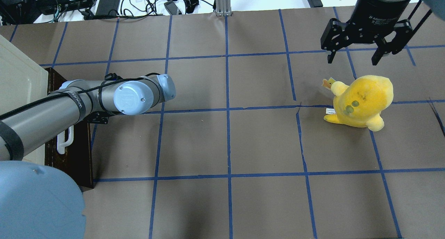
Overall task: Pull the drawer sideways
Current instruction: 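Align and close the left gripper on the white drawer handle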
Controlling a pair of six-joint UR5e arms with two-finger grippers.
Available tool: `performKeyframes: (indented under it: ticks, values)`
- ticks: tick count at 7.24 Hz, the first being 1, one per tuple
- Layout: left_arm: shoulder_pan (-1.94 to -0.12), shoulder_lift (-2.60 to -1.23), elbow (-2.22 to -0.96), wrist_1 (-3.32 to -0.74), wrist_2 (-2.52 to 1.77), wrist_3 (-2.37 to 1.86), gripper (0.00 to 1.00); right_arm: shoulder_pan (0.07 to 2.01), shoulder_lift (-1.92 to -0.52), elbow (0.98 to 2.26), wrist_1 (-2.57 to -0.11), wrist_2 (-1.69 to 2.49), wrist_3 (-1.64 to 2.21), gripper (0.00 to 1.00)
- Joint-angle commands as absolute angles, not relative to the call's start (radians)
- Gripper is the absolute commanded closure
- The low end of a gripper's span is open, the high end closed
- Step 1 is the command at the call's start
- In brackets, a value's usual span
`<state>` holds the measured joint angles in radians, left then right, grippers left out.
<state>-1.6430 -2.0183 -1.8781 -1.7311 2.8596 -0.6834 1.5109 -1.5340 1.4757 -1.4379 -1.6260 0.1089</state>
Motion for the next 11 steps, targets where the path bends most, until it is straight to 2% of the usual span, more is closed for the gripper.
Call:
performKeyframes:
  ticks: [1,7,11]
  values:
    - [-1.644,-2.014,-1.879,-1.733,2.859,-0.684,0.78,1.511,-1.534,1.476,-1.439,-1.626,0.109,0.00]
    - [-1.651,-2.019,-1.875,-1.740,2.859,-0.686,0.84,1.509,-1.534,1.476,-1.439,-1.626,0.109,0.00]
    - [-1.651,-2.022,-1.868,-1.740,2.855,-0.684,0.84,1.509,-1.534,1.476,-1.439,-1.626,0.109,0.00]
